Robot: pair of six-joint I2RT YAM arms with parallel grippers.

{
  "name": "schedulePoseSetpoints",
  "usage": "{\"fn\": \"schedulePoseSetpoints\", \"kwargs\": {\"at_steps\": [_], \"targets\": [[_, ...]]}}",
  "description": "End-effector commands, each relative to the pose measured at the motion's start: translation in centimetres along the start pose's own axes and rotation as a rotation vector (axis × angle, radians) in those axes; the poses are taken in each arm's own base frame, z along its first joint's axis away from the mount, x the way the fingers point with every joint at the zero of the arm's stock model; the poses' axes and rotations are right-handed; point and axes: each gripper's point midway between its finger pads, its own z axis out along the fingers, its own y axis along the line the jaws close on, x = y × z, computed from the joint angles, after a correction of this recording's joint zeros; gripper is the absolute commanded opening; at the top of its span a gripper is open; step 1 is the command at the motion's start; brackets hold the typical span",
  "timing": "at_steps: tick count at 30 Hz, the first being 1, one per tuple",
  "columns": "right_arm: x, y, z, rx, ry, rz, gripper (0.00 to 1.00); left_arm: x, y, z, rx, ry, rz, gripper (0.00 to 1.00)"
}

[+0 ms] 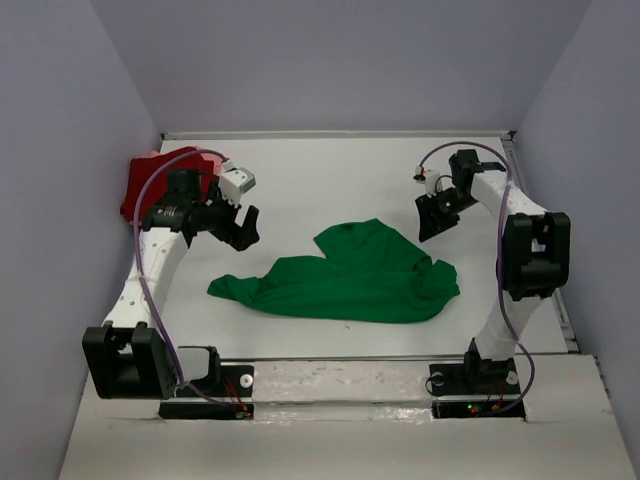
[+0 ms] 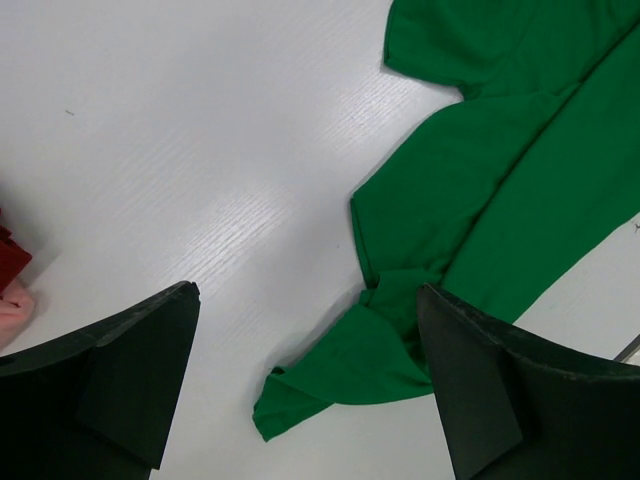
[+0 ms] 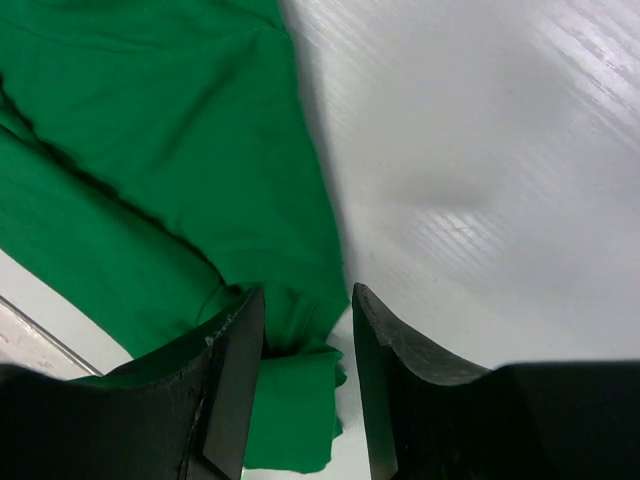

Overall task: Fold and stack the t-shirts
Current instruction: Flatten the tshirt out

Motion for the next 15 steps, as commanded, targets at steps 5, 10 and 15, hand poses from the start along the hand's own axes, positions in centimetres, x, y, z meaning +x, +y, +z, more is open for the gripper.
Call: {"fn": "schedulePoseSetpoints", "kwargs": {"at_steps": [5,10,15], "targets": [[-2.0,-0.4,0.7,-0.042,-0.017,-0.056,0.49,-0.5,-0.3,-1.9,-0.073,-0.069,0.016,0.99],[-1.2,-0.2,1.6,-0.066,0.022,-0.054,0.5,-0.3,-0.1,-2.1,-0.093,-0.075,0.021,0.99],[0.0,0.6,2.7,-0.097,0.078,-0.054,0.51,-0.2,-0.1,-2.4,-0.104,-0.082,0.022,0.99]]}}
